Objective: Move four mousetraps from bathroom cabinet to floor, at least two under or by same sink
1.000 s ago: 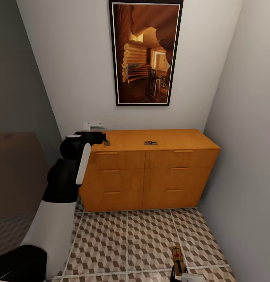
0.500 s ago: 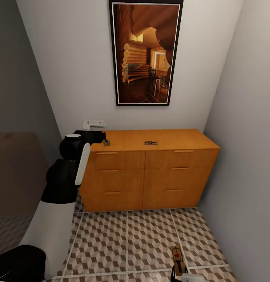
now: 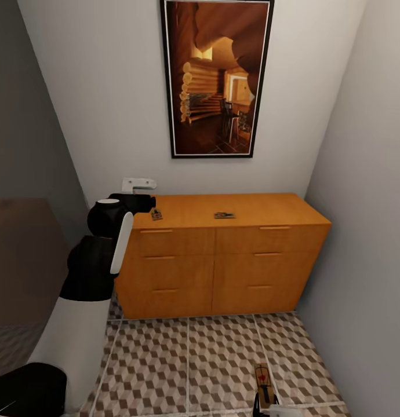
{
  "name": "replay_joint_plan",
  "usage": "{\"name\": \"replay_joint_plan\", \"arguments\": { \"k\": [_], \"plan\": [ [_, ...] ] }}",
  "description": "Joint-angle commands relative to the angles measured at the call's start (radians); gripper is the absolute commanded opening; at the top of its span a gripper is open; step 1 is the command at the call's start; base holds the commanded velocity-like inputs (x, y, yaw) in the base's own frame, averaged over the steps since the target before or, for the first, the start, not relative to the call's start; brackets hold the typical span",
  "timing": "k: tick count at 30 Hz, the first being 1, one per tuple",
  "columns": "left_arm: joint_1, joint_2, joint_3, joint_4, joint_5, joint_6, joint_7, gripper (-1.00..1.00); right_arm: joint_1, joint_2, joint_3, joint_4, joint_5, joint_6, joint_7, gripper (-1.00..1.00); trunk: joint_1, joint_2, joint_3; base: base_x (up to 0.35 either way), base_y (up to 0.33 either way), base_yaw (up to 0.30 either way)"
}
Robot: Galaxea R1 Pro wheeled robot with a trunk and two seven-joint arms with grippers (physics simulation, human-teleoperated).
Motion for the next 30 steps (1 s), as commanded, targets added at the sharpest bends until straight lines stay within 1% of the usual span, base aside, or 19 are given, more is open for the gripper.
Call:
{"name": "replay_joint_plan", "arguments": {
  "k": [1,12,16,18,20,21,23,24,25,26,28,30],
  "plan": [
    [-0.001,0.0,-0.001,0.0,0.0,0.005,0.003,1.0,-0.001,0.0,0.001,0.001,0.008,0.001,-0.012,-1.0,0.0,0.0,-0.001,0.269,0.0,0.0],
    [0.001,0.0,-0.001,0.001,0.0,0.006,0.003,1.0,-0.001,0.003,0.002,0.001,0.008,0.001,-0.011,-1.0,0.0,0.0,-0.001,0.281,0.0,0.0],
    [0.004,0.0,-0.001,0.003,0.001,0.006,0.003,1.0,-0.001,0.012,0.002,0.001,0.008,0.002,-0.008,-1.0,0.0,0.0,-0.001,0.285,0.0,0.0],
    [0.006,-0.001,-0.001,0.003,0.001,0.006,0.003,1.0,-0.001,0.015,0.002,0.003,0.008,0.003,0.006,-1.0,0.0,0.0,-0.001,0.285,0.0,0.0],
    [0.006,-0.001,-0.002,0.003,0.002,0.006,0.003,1.0,-0.001,0.015,0.002,0.004,0.008,0.004,0.038,-1.0,0.0,0.0,-0.001,0.285,0.0,0.0],
    [0.007,-0.001,-0.002,0.003,0.002,0.006,0.003,1.0,-0.001,0.013,0.002,0.004,0.008,0.005,0.069,-1.0,0.0,0.0,-0.001,0.285,0.0,0.0],
    [0.007,-0.001,-0.002,0.004,0.002,0.006,0.002,1.0,-0.001,0.008,0.001,0.005,0.008,0.006,0.105,-1.0,0.0,0.0,-0.001,0.285,0.0,0.0],
    [0.007,-0.001,-0.002,0.004,0.003,0.006,0.002,1.0,0.0,0.003,0.001,0.005,0.008,0.008,0.142,-1.0,0.0,0.0,-0.001,0.285,0.0,0.0],
    [0.007,-0.001,-0.002,0.004,0.003,0.006,0.002,1.0,0.0,0.0,0.001,0.005,0.008,0.008,0.161,-1.0,0.0,0.0,-0.001,0.285,0.0,0.0],
    [0.007,-0.001,-0.001,0.004,0.004,0.007,0.001,1.0,0.004,-0.005,0.001,0.005,0.008,0.009,0.196,-1.0,0.0,0.0,-0.001,0.285,0.0,0.0],
    [0.007,0.0,-0.001,0.005,0.004,0.008,0.0,1.0,0.019,-0.013,0.0,0.005,0.007,0.01,0.237,-1.0,0.0,0.0,-0.001,0.285,0.0,0.0],
    [0.008,0.004,-0.001,0.005,0.004,0.01,-0.009,1.0,0.035,-0.019,0.0,0.005,0.007,0.01,0.261,-1.0,0.0,0.0,-0.001,0.285,0.0,0.0]
  ]
}}
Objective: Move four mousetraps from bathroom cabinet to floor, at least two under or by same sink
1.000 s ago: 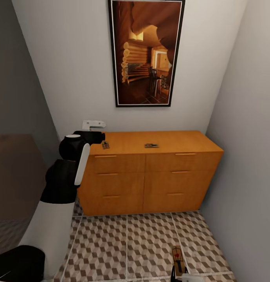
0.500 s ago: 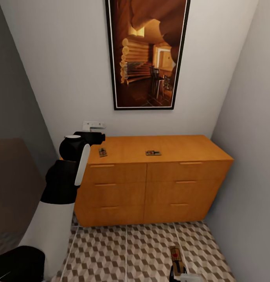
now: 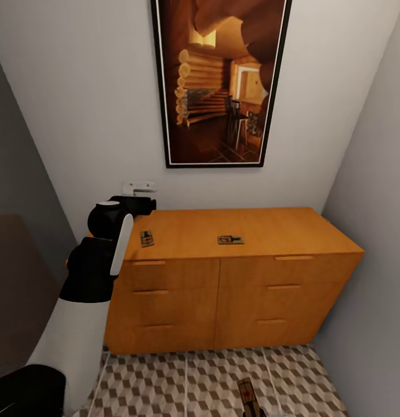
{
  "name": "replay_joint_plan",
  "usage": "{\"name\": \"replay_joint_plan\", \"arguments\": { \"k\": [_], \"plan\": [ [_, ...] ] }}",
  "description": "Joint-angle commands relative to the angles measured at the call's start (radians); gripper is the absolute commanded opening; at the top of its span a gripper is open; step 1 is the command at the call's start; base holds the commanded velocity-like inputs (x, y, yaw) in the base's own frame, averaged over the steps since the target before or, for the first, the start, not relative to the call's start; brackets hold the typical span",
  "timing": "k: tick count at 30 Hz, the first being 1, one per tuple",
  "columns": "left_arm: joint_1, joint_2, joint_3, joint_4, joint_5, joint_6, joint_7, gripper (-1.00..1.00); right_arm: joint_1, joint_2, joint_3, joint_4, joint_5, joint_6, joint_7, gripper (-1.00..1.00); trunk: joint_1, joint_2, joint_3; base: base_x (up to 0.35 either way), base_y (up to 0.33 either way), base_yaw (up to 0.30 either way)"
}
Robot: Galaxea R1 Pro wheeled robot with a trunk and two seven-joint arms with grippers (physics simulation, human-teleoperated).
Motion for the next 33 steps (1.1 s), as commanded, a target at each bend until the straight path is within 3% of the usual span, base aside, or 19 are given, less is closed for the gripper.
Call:
{"name": "replay_joint_plan", "arguments": {
  "k": [1,8,13,17,21,26,33],
  "plan": [
    [0.001,0.005,0.0,-0.001,0.0,0.005,-0.01,1.0,0.007,-0.003,0.001,0.001,0.009,0.0,-0.003,-1.0,0.0,0.0,-0.001,0.285,0.0,0.0],
    [0.005,0.058,0.002,0.0,-0.001,0.007,-0.134,1.0,0.031,-0.029,0.001,0.001,0.0,0.003,0.015,-1.0,0.0,0.0,-0.001,0.197,0.0,0.0],
    [0.006,0.09,0.002,0.001,-0.002,0.007,-0.208,1.0,0.035,-0.032,0.001,0.0,-0.038,0.006,0.017,-1.0,0.0,0.0,-0.001,0.031,0.0,0.0],
    [0.009,0.101,0.003,0.003,-0.003,0.007,-0.22,1.0,0.035,-0.033,0.001,0.001,-0.089,0.018,0.019,-1.0,0.0,0.0,-0.001,0.007,0.0,0.0],
    [0.016,0.11,0.005,0.004,-0.003,0.007,-0.224,1.0,0.036,-0.034,0.0,0.001,-0.159,0.079,0.038,-1.0,0.0,0.0,-0.001,0.002,0.0,0.0],
    [0.02,0.113,0.005,0.004,-0.004,0.006,-0.225,1.0,0.037,-0.036,0.0,0.001,-0.249,0.157,0.121,-1.0,0.0,0.0,-0.001,0.0,0.0,0.0],
    [0.021,0.119,0.006,0.01,-0.008,0.004,-0.225,1.0,0.037,-0.036,0.0,0.001,-0.288,0.175,0.165,-1.0,0.0,0.0,-0.001,0.0,0.0,0.0]
  ]
}}
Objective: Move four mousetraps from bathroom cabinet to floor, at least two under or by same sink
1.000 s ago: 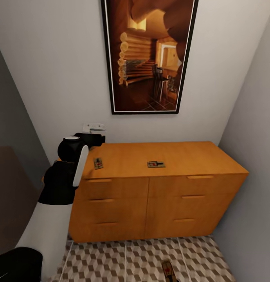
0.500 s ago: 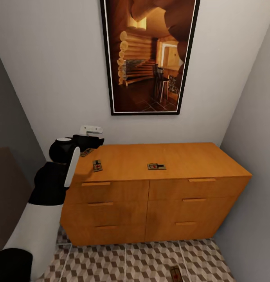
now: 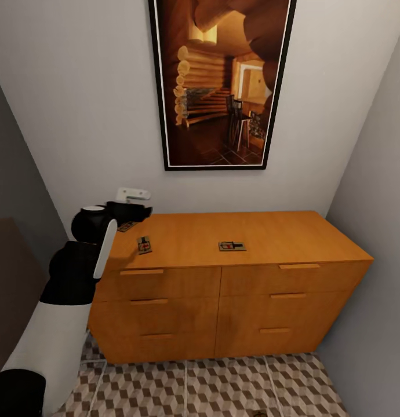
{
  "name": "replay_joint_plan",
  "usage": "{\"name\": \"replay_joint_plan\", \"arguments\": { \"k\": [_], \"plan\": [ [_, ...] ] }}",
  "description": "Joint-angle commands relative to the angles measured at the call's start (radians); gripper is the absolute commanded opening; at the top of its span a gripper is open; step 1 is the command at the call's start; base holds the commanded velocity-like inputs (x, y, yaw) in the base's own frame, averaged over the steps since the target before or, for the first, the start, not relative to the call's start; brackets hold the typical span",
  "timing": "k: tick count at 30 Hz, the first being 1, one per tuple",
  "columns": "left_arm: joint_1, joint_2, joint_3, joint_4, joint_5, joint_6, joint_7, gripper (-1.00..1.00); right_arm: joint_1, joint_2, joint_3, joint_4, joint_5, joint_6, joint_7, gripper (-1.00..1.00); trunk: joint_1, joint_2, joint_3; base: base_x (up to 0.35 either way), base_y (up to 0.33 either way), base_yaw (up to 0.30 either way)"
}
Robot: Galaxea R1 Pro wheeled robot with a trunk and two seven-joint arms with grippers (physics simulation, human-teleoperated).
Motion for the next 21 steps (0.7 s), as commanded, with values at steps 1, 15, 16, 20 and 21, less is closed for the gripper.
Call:
{"name": "replay_joint_plan", "arguments": {
  "k": [1,15,16,20,21],
  "plan": [
    [-0.001,0.011,-0.002,0.001,-0.001,0.004,0.0,1.0,-0.001,0.0,0.009,0.001,-0.014,-0.003,-0.002,-1.0,0.0,-0.001,-0.001,0.0,0.0,0.0],
    [-0.001,0.082,0.014,0.013,0.001,0.005,0.0,1.0,-0.001,0.002,0.009,0.001,-0.017,-0.001,0.001,-1.0,0.0,-0.001,-0.001,0.0,0.0,0.0],
    [-0.001,0.082,0.019,0.013,0.001,0.005,0.0,1.0,-0.001,0.002,0.009,0.001,-0.017,-0.001,0.001,-1.0,0.0,-0.001,-0.001,0.0,0.0,0.0],
    [-0.001,0.083,0.035,0.016,0.002,0.005,0.0,1.0,0.001,0.002,0.009,0.001,-0.017,-0.001,0.0,-1.0,0.0,-0.001,-0.001,0.094,0.0,0.0],
    [-0.001,0.083,0.038,0.018,0.003,0.005,0.0,1.0,0.003,0.002,0.009,0.001,-0.017,-0.001,0.0,-1.0,0.0,-0.001,-0.001,0.222,0.0,0.0]
  ]
}}
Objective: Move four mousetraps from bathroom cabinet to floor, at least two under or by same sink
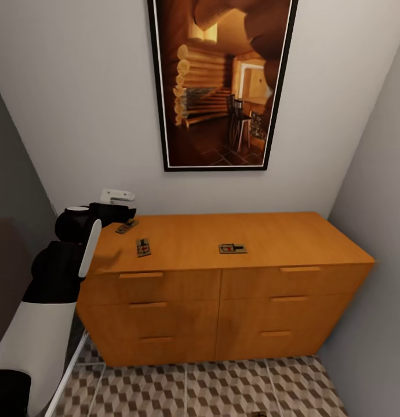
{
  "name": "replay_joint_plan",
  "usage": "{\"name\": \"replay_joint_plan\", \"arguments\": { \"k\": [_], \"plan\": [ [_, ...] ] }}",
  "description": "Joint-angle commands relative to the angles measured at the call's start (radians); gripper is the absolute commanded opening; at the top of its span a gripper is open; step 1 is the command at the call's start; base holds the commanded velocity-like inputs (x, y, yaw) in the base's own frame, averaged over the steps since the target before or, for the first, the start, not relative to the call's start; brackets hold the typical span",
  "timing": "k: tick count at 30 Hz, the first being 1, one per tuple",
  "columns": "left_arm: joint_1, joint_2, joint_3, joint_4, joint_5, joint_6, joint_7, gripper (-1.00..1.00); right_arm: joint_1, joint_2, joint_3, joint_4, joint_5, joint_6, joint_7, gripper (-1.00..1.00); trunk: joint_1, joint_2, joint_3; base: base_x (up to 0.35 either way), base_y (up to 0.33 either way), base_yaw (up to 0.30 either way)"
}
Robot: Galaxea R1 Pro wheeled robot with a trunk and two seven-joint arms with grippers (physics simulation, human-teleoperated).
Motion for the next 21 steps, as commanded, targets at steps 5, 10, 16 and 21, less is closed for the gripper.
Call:
{"name": "replay_joint_plan", "arguments": {
  "k": [5,10,16,21],
  "plan": [
    [-0.001,0.001,0.002,0.005,0.0,0.004,0.0,1.0,0.011,0.001,0.009,0.001,-0.012,-0.004,-0.004,-1.0,0.0,0.0,-0.001,0.292,0.0,0.0],
    [-0.001,0.001,0.002,0.007,0.0,0.004,0.0,1.0,0.015,0.002,0.01,0.001,-0.012,-0.003,-0.005,-1.0,0.0,0.0,-0.001,0.333,0.0,0.0],
    [-0.001,0.0,0.002,0.018,0.0,0.004,0.0,1.0,0.022,0.005,0.01,0.001,-0.012,0.033,-0.005,-1.0,0.0,0.0,-0.001,0.339,0.0,0.0],
    [0.0,0.001,0.002,0.026,0.0,0.003,-0.001,1.0,0.028,0.007,0.01,0.001,-0.012,0.097,-0.001,-1.0,0.0,0.0,-0.001,0.228,0.0,0.0]
  ]
}}
